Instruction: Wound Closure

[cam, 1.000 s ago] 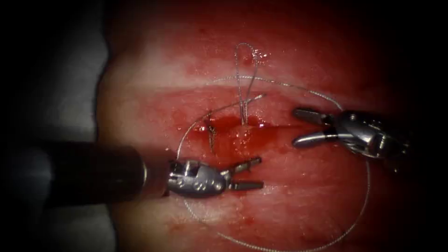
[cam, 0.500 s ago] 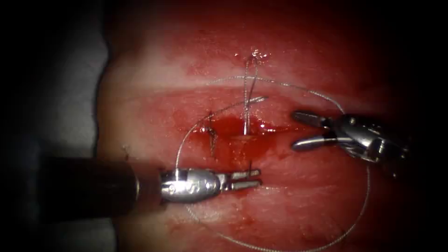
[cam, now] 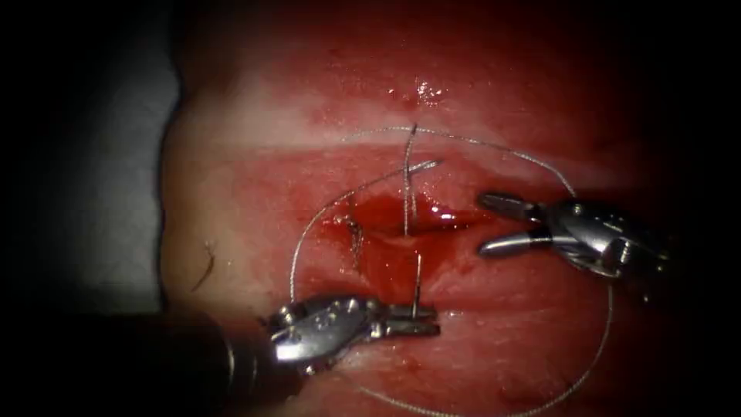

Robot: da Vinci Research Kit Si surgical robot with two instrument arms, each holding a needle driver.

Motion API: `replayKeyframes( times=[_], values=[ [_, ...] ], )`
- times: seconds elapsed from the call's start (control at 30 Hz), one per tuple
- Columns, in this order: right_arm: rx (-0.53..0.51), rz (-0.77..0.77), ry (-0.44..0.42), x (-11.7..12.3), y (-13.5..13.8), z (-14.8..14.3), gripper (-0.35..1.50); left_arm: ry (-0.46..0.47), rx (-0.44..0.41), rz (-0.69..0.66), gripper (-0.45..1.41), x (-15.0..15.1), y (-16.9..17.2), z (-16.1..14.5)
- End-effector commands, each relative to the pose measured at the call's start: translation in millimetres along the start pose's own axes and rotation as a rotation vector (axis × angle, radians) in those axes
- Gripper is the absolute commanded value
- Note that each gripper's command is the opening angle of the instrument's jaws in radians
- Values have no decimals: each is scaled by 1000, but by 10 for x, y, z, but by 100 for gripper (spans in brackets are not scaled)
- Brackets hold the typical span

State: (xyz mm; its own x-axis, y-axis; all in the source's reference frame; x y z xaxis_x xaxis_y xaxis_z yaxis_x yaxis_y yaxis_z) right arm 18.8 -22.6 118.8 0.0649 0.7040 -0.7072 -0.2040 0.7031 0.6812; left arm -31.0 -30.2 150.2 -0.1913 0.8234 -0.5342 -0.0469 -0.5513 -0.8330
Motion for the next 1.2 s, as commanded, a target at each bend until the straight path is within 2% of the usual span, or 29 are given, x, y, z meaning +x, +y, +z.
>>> replayKeyframes(
  times=[0.03, 0.4, 0.53, 0.67, 0.83, 1.0, 1.2],
  values=[
    [3, 4, -2, -11, -6, 5, 108, -2, -14, -22, -45, -12, 8, 7],
    [11, 9, -2, -21, -16, 7, 108, -24, -137, -76, -45, 0, 85, -4],
    [39, 5, -4, -26, -23, 10, 108, -10, -157, 57, -45, 11, 98, -11],
    [67, -4, -2, -29, -32, 16, 108, 11, -112, 231, -45, 26, 109, -20],
    [75, -154, -20, -31, -44, 26, 108, 26, -95, 486, -45, 40, 124, -34],
    [68, -271, -40, -31, -57, 38, 110, 11, -83, 573, -45, 52, 142, -47],
    [38, -407, -94, -24, -63, 51, 104, -16, -85, 606, -45, 67, 175, -58]
  ],
)
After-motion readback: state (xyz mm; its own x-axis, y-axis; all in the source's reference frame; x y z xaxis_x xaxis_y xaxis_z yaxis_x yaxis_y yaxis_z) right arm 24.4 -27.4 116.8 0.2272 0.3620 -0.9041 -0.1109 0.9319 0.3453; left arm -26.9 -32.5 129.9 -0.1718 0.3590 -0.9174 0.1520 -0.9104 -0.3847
